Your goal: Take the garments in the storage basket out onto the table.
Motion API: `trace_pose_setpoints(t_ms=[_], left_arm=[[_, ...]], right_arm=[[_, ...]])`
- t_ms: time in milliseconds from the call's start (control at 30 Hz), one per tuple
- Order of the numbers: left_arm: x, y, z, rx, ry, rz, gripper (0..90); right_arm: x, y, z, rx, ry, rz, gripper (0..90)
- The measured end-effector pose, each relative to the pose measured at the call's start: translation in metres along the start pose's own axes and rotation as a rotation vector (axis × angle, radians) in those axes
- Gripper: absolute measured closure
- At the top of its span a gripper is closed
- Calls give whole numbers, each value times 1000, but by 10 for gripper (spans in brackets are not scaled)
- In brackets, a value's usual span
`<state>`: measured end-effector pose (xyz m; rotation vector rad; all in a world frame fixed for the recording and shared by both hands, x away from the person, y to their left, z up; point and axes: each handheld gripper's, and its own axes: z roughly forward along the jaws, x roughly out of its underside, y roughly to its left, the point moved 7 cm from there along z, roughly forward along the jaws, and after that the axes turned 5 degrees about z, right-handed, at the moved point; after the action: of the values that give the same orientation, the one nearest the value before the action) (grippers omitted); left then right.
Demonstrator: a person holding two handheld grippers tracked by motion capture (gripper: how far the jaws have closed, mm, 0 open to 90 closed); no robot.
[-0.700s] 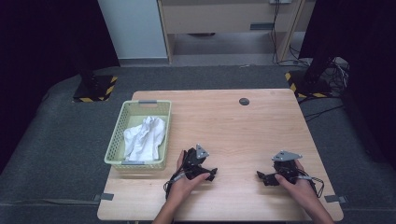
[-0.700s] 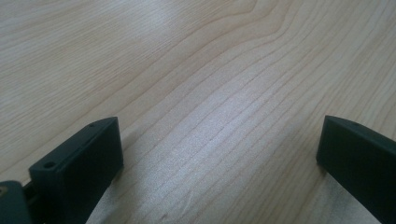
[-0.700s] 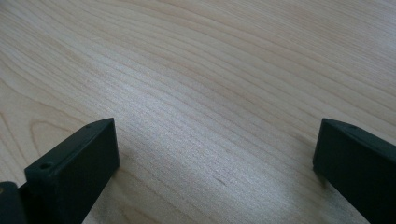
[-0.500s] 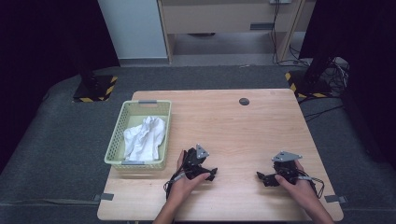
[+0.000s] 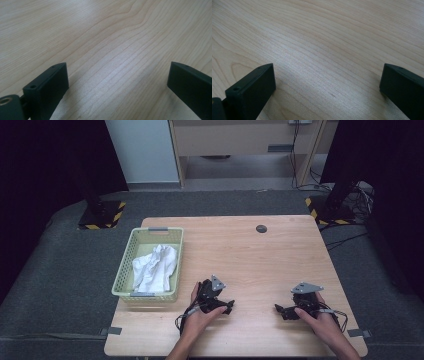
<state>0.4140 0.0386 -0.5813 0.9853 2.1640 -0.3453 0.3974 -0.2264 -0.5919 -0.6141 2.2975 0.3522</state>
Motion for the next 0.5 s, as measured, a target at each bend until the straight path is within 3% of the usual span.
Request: trace_pose_setpoints(t_ms=[400, 500], left_arm=[[-11, -8, -16, 34, 14, 17, 42], [-12, -10, -17, 34, 41, 43, 44]], right_arm=[[1, 0, -1, 12, -2, 15, 4], [1, 0, -1, 15, -2, 15, 4]])
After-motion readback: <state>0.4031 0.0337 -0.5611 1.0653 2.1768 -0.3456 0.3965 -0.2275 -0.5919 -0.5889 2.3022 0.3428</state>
